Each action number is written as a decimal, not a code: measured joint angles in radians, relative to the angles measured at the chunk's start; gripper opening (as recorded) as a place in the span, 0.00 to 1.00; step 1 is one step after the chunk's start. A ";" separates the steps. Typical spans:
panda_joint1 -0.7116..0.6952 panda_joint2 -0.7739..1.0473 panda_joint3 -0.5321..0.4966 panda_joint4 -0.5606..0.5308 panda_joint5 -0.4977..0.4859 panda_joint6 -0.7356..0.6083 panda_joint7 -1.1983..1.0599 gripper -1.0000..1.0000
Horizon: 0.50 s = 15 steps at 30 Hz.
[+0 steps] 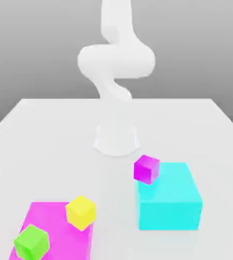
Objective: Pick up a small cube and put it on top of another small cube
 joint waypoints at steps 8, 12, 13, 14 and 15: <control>-0.068 0.295 -0.072 0.053 0.017 0.058 0.056 0.50; -0.098 0.440 -0.113 0.079 0.034 0.087 0.076 0.50; -0.106 0.476 -0.123 0.085 0.040 0.094 0.080 0.50; -0.114 0.512 -0.133 0.092 0.046 0.101 0.084 0.50; -0.122 0.549 -0.143 0.099 0.053 0.108 0.087 0.50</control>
